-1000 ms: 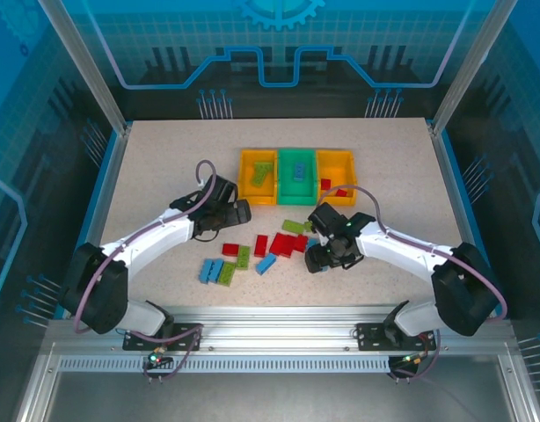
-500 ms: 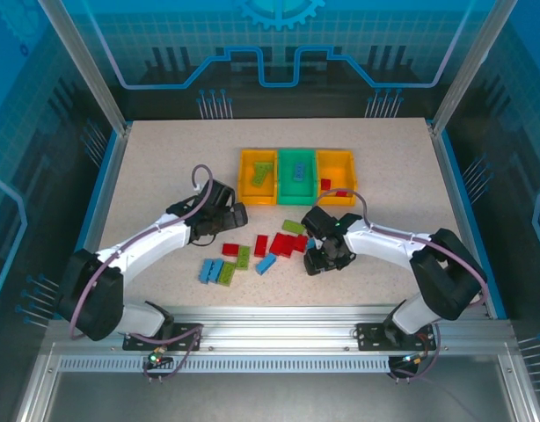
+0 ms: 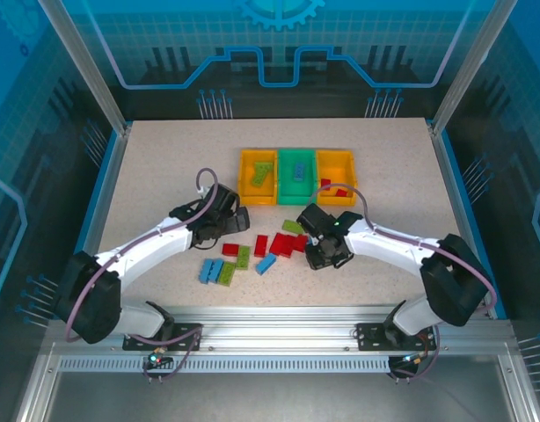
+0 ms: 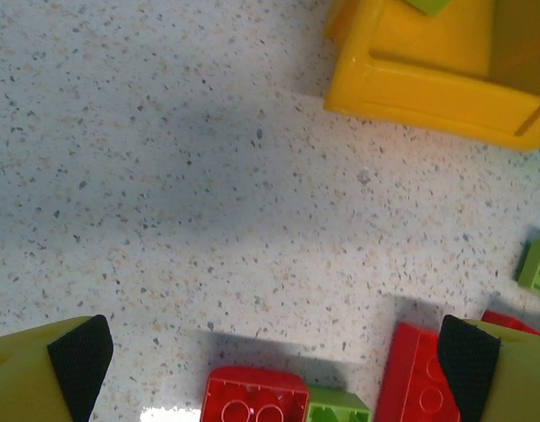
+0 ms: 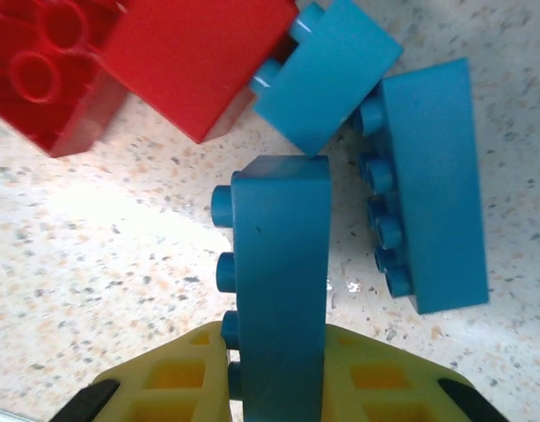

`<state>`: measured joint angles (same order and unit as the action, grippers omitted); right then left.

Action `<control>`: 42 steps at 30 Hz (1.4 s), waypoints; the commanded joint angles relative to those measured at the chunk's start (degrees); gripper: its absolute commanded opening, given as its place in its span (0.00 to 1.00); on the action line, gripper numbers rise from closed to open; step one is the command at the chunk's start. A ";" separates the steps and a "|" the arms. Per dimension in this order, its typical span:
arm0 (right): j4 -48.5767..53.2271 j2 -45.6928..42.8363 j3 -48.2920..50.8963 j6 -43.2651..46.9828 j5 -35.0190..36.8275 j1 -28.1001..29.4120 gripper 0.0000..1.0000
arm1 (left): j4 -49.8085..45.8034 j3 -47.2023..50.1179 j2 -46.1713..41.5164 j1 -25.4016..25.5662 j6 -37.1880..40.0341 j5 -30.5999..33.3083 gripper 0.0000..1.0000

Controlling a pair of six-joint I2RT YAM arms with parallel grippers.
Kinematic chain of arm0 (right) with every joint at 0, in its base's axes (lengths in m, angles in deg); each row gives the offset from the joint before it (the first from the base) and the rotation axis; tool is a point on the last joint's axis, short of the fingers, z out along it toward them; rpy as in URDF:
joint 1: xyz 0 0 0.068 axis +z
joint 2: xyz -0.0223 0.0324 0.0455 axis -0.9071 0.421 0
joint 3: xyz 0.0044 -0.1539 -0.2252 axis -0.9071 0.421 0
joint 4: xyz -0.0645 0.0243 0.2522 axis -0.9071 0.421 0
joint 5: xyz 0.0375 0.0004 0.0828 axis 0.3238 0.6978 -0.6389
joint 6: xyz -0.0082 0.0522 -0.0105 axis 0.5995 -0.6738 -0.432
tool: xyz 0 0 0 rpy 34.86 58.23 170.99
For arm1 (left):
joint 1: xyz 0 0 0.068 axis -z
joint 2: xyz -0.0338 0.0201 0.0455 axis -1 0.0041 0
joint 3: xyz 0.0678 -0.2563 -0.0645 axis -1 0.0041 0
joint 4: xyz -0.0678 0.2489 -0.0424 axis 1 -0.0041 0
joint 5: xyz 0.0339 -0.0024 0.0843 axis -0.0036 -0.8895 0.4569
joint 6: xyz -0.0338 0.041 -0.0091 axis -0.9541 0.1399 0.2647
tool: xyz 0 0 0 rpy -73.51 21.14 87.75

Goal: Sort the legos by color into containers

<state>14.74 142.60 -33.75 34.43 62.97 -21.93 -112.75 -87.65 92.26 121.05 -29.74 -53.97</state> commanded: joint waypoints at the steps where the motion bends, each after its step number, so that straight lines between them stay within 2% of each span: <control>1: 2.13 -2.88 -3.95 1.24 -0.24 -1.01 0.21 | -2.10 -0.03 -1.21 2.71 0.92 3.07 0.99; 6: 0.02 -1.68 -9.53 4.55 -4.65 -7.00 0.21 | -0.77 1.90 -2.74 6.88 3.52 2.15 0.99; 13: -2.68 10.88 -24.59 8.22 -9.66 -15.71 0.21 | 3.36 5.31 -5.27 12.81 8.68 -2.98 0.97; 16: -1.24 18.62 -33.24 9.57 -9.82 -16.80 0.21 | 5.13 6.08 -4.55 14.89 11.12 -7.35 0.94; 20: 1.17 27.38 -43.26 9.80 -9.29 -17.25 0.21 | 4.64 5.78 -2.51 17.16 10.48 -6.73 0.90; 26: 3.06 35.00 -50.69 8.65 -6.35 -17.79 0.24 | 3.92 3.35 3.63 20.70 12.24 -6.14 0.89; 34: 4.73 36.77 -54.13 9.31 -7.60 -17.71 0.41 | 3.10 1.43 8.10 21.97 13.80 -5.63 0.87; 36: 4.64 35.74 -53.40 9.22 -8.43 -17.65 0.48 | 3.06 1.37 8.57 22.22 13.82 -5.88 0.85; 38: 4.10 33.86 -52.04 8.96 -8.80 -17.35 0.62 | 3.06 1.24 9.36 22.55 13.86 -6.06 0.83; 42: 2.88 28.54 -47.57 8.36 -8.52 -17.25 0.69 | 2.70 0.94 10.68 22.96 13.55 -6.20 0.77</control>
<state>17.21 176.98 -83.52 43.35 55.26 -39.02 -108.66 -85.12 101.90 143.41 -17.08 -59.67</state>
